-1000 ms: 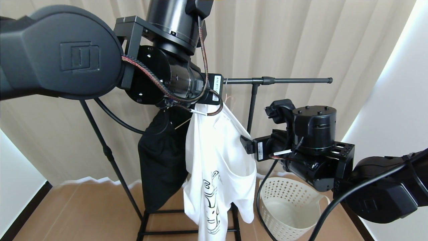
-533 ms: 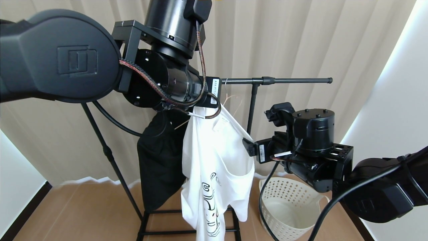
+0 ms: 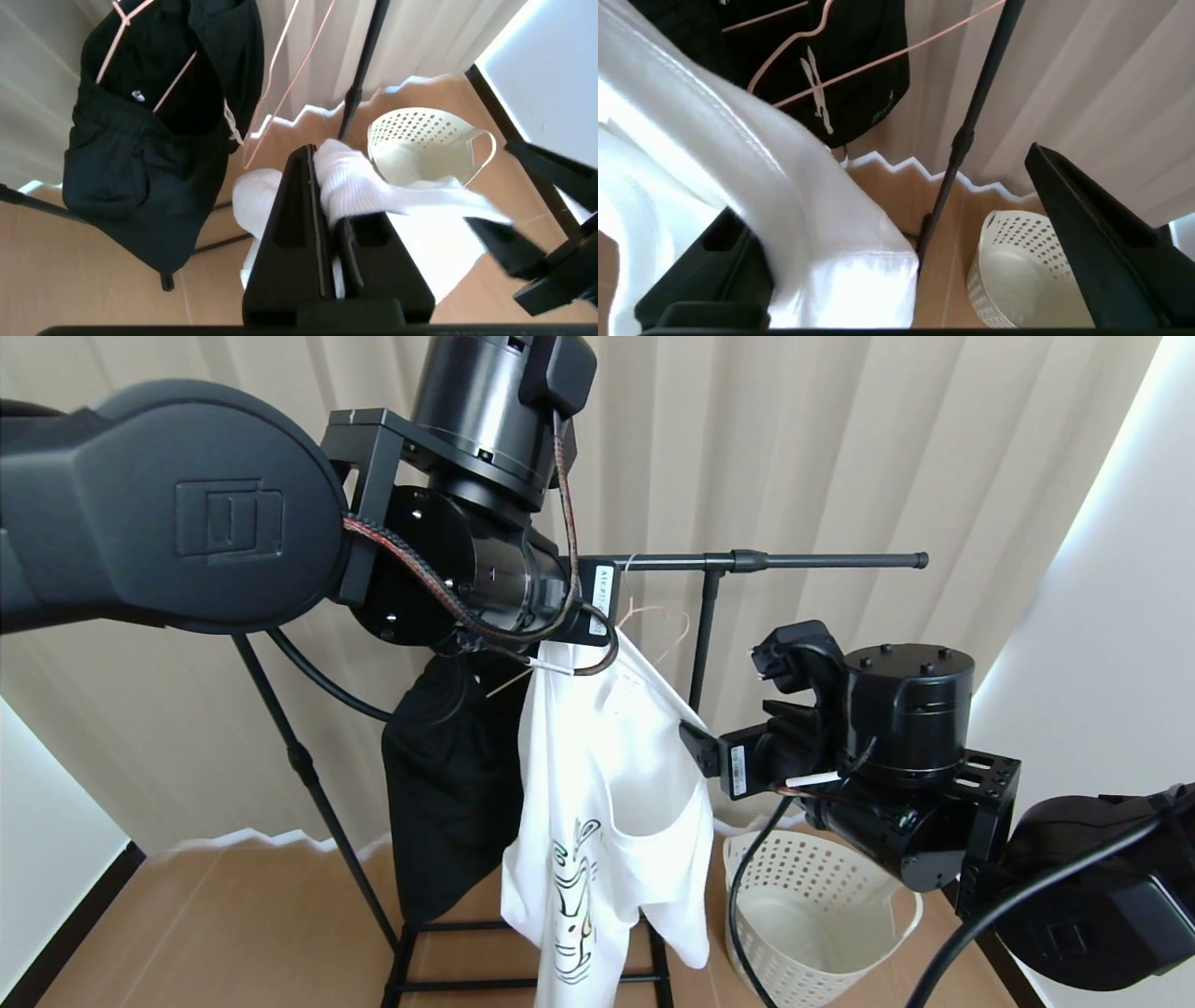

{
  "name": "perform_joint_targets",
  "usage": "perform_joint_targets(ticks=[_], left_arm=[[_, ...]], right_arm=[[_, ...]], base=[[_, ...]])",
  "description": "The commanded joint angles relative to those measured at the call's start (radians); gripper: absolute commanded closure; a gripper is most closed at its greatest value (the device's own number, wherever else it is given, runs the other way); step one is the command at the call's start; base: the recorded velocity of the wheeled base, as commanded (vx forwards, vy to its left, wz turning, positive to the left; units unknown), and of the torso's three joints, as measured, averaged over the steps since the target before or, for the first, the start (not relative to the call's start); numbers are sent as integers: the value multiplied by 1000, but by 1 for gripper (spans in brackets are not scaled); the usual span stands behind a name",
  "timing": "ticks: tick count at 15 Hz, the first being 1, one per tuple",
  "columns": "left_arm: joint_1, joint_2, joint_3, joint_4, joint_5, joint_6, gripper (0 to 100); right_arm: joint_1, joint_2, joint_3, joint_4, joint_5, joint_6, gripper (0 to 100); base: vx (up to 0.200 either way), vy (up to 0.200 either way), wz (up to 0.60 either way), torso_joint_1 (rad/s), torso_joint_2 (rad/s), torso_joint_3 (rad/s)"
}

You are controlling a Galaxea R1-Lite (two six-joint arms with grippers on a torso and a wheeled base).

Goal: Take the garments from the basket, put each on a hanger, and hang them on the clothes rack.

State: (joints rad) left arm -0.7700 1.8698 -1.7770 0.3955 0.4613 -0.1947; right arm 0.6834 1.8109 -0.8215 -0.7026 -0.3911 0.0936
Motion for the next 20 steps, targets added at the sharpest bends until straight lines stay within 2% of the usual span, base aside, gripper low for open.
perform_joint_targets(ticks=[1,4,6,7,8,9,12,15,18,20], left_arm=[[0,-1,1,0,0,-2,100],[0,-1,5,6,-3,-5,100],[12,2,71,5,-10,-2,100],[15,17,120,0,-49,-8,100],[15,19,125,0,-56,-8,100],[14,26,159,-1,-96,-11,0],[-9,54,169,-1,-110,-9,0],[-5,48,172,0,-148,-12,0],[35,81,159,-7,-158,4,0],[77,155,93,-41,-158,44,0]], right_arm=[[1,-2,1,-3,0,1,100],[-1,-8,1,-3,0,1,100],[-35,-31,1,-2,0,-25,100],[-74,-59,7,0,1,-64,100],[-77,-62,7,0,1,-66,100],[-97,-84,13,0,3,-81,100],[-136,-142,30,8,20,-130,100],[-199,-209,84,9,116,-219,100],[-222,-225,85,9,136,-227,100],[-225,-222,85,8,136,-227,100]], base=[[0,0,0,0,0,0],[0,0,0,0,0,0],[0,0,0,0,0,0],[0,0,0,0,0,0],[0,0,0,0,0,0],[0,0,0,0,0,0],[0,0,0,0,0,0],[0,0,0,0,0,0],[0,0,0,0,0,0],[0,0,0,0,0,0]])
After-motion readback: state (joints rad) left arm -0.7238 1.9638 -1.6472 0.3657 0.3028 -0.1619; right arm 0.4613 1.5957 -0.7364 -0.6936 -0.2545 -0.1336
